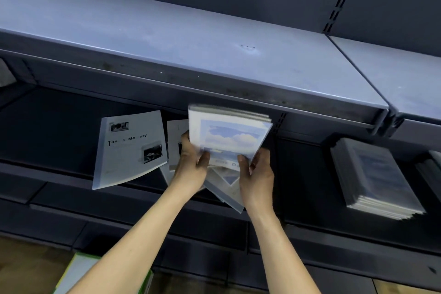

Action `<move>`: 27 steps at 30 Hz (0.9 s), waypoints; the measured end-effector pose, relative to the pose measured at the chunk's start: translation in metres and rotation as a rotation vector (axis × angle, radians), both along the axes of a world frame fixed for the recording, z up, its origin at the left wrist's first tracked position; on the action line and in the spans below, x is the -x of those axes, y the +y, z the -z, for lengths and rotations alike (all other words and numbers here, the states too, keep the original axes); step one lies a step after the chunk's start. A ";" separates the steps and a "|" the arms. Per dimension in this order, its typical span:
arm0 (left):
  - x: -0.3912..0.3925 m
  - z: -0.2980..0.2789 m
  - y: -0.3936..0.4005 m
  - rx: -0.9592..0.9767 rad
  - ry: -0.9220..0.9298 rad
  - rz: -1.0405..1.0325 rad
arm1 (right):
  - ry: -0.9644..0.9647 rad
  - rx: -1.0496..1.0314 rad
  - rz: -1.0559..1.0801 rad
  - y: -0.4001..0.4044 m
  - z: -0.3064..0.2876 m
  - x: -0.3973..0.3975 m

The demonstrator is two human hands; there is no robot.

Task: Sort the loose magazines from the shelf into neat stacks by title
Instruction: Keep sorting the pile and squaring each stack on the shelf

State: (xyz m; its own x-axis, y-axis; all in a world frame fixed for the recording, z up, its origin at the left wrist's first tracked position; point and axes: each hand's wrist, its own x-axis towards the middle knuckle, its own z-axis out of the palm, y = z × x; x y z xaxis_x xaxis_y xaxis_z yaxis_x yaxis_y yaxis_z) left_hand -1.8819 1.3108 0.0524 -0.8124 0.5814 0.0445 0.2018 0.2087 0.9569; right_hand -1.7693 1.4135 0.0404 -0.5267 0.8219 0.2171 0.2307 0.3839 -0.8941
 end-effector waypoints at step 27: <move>-0.009 0.016 -0.006 0.146 -0.152 0.020 | -0.066 0.445 -0.020 -0.001 0.000 -0.016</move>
